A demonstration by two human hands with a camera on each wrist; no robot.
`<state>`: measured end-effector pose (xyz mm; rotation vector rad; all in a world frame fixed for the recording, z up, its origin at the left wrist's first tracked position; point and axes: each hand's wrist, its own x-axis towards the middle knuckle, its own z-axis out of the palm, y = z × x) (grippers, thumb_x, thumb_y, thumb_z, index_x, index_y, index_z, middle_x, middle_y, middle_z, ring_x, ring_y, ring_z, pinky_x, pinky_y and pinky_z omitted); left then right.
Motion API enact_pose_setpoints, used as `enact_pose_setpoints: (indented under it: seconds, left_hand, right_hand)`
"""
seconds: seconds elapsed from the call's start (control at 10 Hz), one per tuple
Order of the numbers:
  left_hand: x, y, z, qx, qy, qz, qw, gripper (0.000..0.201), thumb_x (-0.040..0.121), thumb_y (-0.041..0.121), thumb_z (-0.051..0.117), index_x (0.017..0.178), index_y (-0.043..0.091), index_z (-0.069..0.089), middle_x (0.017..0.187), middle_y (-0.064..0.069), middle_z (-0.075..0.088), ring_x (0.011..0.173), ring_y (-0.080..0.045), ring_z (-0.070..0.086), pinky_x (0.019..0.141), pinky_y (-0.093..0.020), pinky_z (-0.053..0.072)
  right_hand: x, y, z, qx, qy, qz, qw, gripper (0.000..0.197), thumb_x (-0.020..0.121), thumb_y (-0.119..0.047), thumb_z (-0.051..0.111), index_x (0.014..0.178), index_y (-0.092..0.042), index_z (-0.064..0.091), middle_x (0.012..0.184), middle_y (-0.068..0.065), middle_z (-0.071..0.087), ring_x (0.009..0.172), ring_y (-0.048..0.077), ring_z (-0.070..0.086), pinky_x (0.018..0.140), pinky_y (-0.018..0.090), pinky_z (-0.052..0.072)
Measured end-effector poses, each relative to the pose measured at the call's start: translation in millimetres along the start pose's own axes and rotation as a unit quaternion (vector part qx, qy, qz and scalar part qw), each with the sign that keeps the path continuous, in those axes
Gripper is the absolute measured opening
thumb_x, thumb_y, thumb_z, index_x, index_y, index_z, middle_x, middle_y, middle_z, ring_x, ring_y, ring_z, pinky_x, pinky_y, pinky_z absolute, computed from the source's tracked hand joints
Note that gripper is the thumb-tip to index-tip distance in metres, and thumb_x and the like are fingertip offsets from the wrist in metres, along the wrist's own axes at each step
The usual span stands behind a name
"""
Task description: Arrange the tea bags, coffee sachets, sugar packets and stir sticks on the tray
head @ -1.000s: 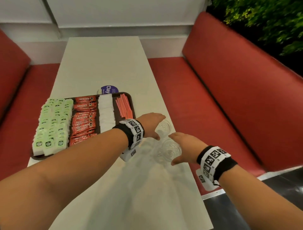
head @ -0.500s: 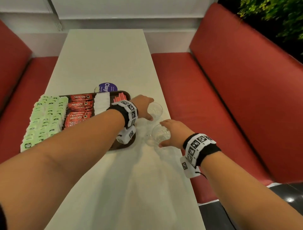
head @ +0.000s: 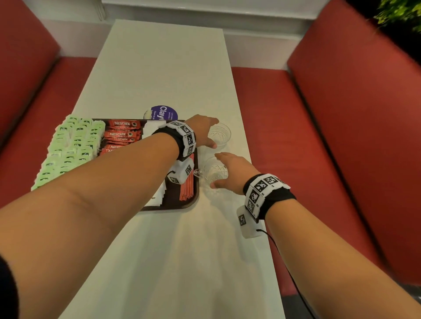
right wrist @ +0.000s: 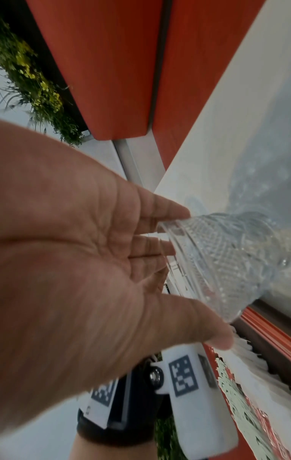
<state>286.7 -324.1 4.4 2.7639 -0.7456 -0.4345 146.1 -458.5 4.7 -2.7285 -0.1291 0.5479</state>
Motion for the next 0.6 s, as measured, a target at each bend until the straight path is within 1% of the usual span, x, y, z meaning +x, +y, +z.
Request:
enact_pose_setpoints:
  seconds: [0.1, 0.2, 0.3, 0.4, 0.5, 0.6]
  left_hand:
    - [1, -4, 5, -0.006, 0.001, -0.003, 1.000, 0.085, 0.082, 0.038, 0.079, 0.151, 0.015, 0.035, 0.145, -0.010, 0.051, 0.130, -0.030, 0.050, 0.105, -0.039, 0.042]
    - [-2, -6, 10, -0.003, -0.002, -0.011, 1.000, 0.084, 0.083, 0.034, 0.079, 0.151, 0.019, 0.034, 0.144, -0.010, 0.053, 0.127, -0.030, 0.053, 0.104, -0.041, 0.045]
    - [-5, -6, 15, -0.002, 0.007, -0.013, 1.000, 0.083, 0.082, 0.029, 0.080, 0.150, 0.020, 0.033, 0.140, -0.009, 0.056, 0.123, -0.030, 0.056, 0.101, -0.040, 0.047]
    - [-12, -3, 12, -0.004, 0.004, -0.013, 1.000, 0.087, 0.080, 0.027, 0.081, 0.151, 0.019, 0.031, 0.142, -0.010, 0.053, 0.123, -0.031, 0.055, 0.100, -0.038, 0.046]
    - [-19, -2, 8, -0.002, 0.009, 0.010, 1.000, 0.090, 0.082, 0.024, 0.080, 0.154, 0.014, 0.026, 0.160, -0.010, 0.029, 0.135, -0.032, 0.045, 0.110, -0.038, 0.038]
    - [-34, -5, -1, -0.009, 0.024, 0.004, 1.000, 0.084, 0.087, 0.023, 0.075, 0.154, 0.012, 0.026, 0.165, -0.008, 0.012, 0.140, -0.031, 0.040, 0.114, -0.038, 0.033]
  right_hand:
    - [3, -2, 1, -0.005, -0.002, -0.002, 1.000, 0.097, 0.080, -0.044, 0.079, 0.156, -0.015, 0.026, 0.162, 0.003, 0.027, 0.147, 0.021, 0.029, 0.119, 0.033, 0.025]
    - [2, -5, 1, -0.013, -0.005, -0.002, 1.000, 0.098, 0.080, -0.045, 0.079, 0.156, -0.014, 0.026, 0.162, 0.004, 0.029, 0.146, 0.022, 0.030, 0.118, 0.034, 0.026]
    - [2, -5, 0, -0.019, -0.001, -0.001, 1.000, 0.099, 0.079, -0.045, 0.080, 0.156, -0.013, 0.026, 0.161, 0.005, 0.030, 0.146, 0.023, 0.031, 0.117, 0.033, 0.026]
    - [1, -5, 1, -0.010, -0.003, 0.001, 1.000, 0.100, 0.079, -0.046, 0.080, 0.156, -0.014, 0.025, 0.161, 0.004, 0.031, 0.146, 0.022, 0.031, 0.117, 0.033, 0.026]
    - [-2, -5, -2, 0.021, 0.007, 0.005, 1.000, 0.105, 0.077, -0.047, 0.081, 0.157, -0.016, 0.022, 0.159, 0.004, 0.035, 0.144, 0.023, 0.036, 0.115, 0.034, 0.031]
    - [-6, -7, -10, 0.049, 0.061, 0.009, 0.997, 0.093, 0.084, -0.048, 0.073, 0.156, -0.016, 0.024, 0.158, 0.004, 0.036, 0.142, 0.024, 0.038, 0.113, 0.033, 0.032]
